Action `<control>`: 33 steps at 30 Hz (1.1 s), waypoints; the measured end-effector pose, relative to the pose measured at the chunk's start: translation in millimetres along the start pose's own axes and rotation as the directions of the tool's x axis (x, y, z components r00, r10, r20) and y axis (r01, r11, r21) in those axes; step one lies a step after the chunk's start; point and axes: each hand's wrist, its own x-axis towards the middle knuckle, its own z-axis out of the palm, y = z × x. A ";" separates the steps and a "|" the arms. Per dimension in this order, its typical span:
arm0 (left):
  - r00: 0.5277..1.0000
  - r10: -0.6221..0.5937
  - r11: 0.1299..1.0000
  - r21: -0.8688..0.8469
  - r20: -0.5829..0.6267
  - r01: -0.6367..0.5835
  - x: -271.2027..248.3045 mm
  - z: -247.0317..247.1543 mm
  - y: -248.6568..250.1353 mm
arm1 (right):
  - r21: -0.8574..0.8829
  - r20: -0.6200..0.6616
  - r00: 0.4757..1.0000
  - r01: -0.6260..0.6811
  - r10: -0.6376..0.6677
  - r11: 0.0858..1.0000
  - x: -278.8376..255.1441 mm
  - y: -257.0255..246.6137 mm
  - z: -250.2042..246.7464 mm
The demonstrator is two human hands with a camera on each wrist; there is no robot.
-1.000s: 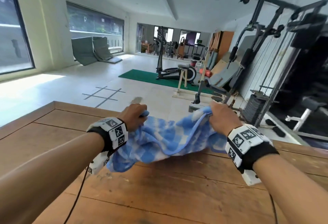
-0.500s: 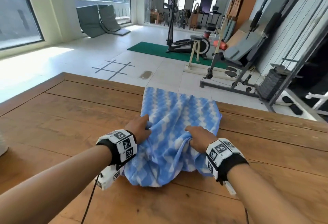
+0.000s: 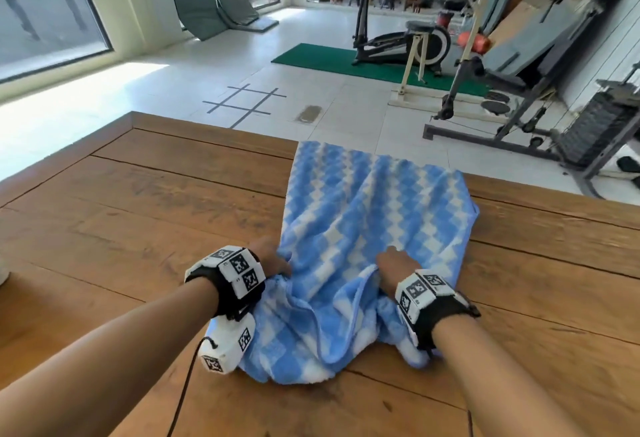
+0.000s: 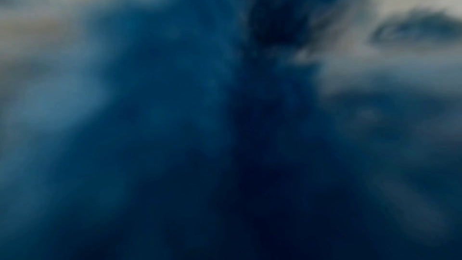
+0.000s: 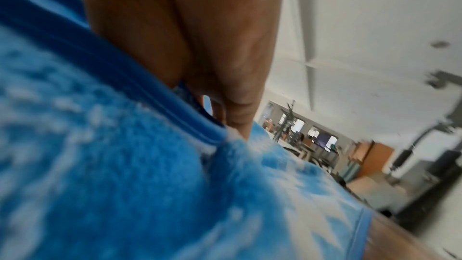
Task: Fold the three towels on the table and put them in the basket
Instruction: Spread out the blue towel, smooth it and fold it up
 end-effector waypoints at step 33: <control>0.910 0.407 0.833 0.377 0.079 -0.405 -226.8 -71.8 -81.5 | -0.160 0.075 0.997 0.013 -0.001 0.987 -275.1 -99.3 -30.5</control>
